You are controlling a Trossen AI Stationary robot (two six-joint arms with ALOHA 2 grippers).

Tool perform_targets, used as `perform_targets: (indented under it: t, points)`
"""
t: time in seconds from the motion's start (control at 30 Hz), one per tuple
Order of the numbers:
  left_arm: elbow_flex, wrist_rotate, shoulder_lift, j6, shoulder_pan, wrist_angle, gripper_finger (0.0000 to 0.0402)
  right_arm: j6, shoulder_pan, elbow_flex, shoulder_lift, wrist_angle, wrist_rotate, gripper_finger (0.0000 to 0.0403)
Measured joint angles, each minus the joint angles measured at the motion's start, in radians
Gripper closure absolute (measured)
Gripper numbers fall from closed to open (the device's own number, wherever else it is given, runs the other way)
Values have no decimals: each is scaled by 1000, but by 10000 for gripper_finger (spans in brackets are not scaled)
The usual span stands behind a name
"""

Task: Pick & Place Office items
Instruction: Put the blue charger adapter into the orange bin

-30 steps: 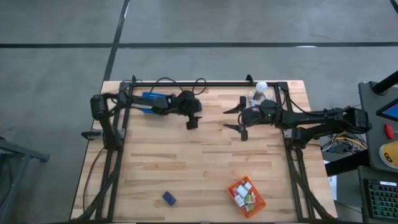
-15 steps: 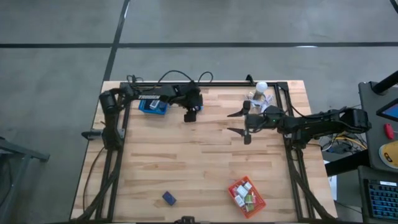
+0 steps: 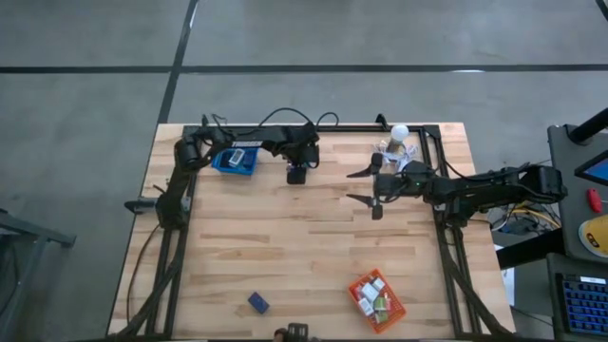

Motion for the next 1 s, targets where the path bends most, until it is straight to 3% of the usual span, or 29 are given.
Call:
perform_targets:
  t: [0.37, 1.0]
  points:
    - [-6, -4, -3, 10, 8, 5, 136, -19, 0, -1, 0, -7, 0, 145]
    - [-7, -64, 1, -36, 8, 61, 205, -14, 0, -1, 0, -7, 3, 145]
